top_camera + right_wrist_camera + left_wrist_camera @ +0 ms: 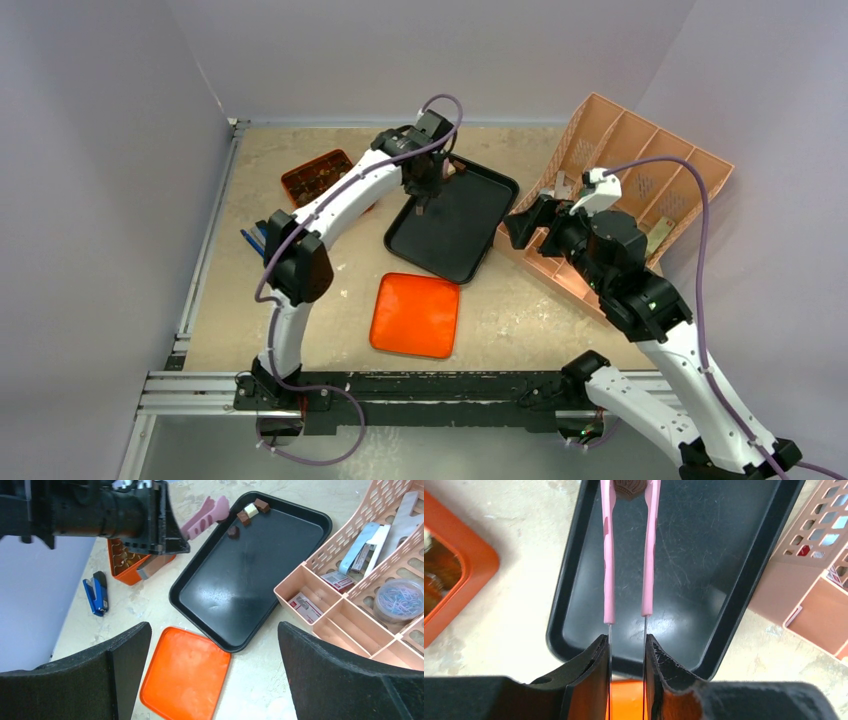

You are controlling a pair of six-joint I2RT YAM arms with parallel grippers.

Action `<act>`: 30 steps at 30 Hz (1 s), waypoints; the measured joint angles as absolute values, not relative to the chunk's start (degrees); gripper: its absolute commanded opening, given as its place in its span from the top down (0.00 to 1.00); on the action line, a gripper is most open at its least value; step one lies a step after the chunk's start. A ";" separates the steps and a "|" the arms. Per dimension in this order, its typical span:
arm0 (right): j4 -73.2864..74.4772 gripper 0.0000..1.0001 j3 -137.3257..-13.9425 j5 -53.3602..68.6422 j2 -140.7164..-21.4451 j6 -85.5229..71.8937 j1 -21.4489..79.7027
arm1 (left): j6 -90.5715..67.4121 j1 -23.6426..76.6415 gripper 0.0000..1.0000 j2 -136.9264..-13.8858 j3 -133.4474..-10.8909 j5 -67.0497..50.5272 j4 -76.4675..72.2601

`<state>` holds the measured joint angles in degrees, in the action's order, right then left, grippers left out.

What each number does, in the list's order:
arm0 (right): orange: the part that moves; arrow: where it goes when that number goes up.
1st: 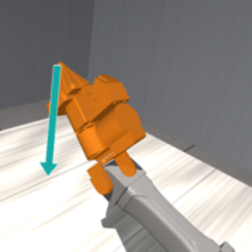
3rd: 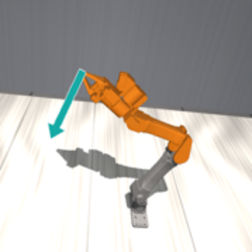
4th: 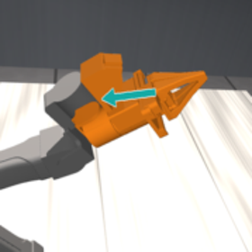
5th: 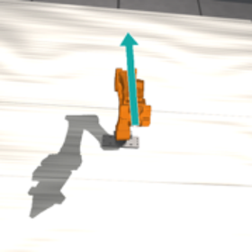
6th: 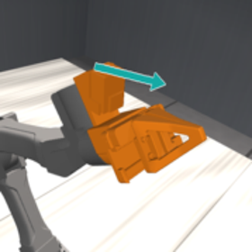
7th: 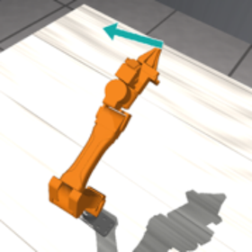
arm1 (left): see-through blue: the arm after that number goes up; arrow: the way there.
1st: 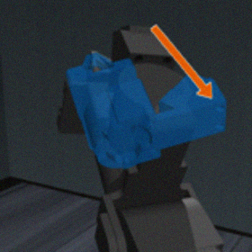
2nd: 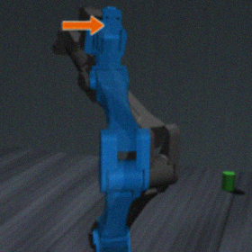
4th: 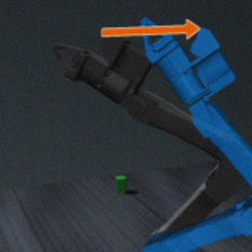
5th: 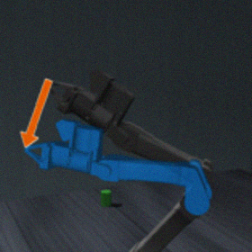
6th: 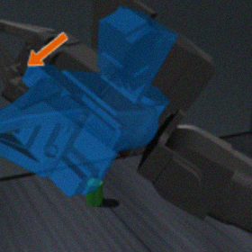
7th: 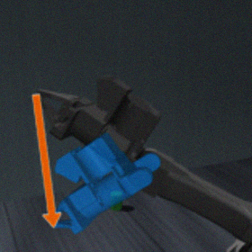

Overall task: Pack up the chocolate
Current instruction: Pick up the fake chocolate from the plate, then place the fake chocolate in the packing box.

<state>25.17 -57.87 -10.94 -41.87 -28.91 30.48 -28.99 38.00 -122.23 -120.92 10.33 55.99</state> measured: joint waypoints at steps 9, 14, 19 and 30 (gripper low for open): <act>24.40 0.02 -56.64 -9.19 -41.52 -28.97 30.48 | -33.28 36.60 0.74 -108.38 -108.84 13.41 59.51; 23.64 0.02 -56.60 -8.08 -41.56 -28.99 30.48 | -35.22 32.73 0.73 -100.97 -100.97 15.20 61.84; 23.00 0.02 -55.90 -7.92 -41.56 -28.97 30.48 | -36.51 28.01 0.73 -94.48 -95.61 18.96 65.32; 22.22 0.02 -55.77 -7.73 -41.78 -28.91 30.48 | -36.82 20.91 0.73 -88.14 -86.02 21.67 68.14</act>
<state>22.22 -55.77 -7.73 -41.78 -28.91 30.48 -36.82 20.91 -88.14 -86.02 21.67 68.14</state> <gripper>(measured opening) 0.983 0.277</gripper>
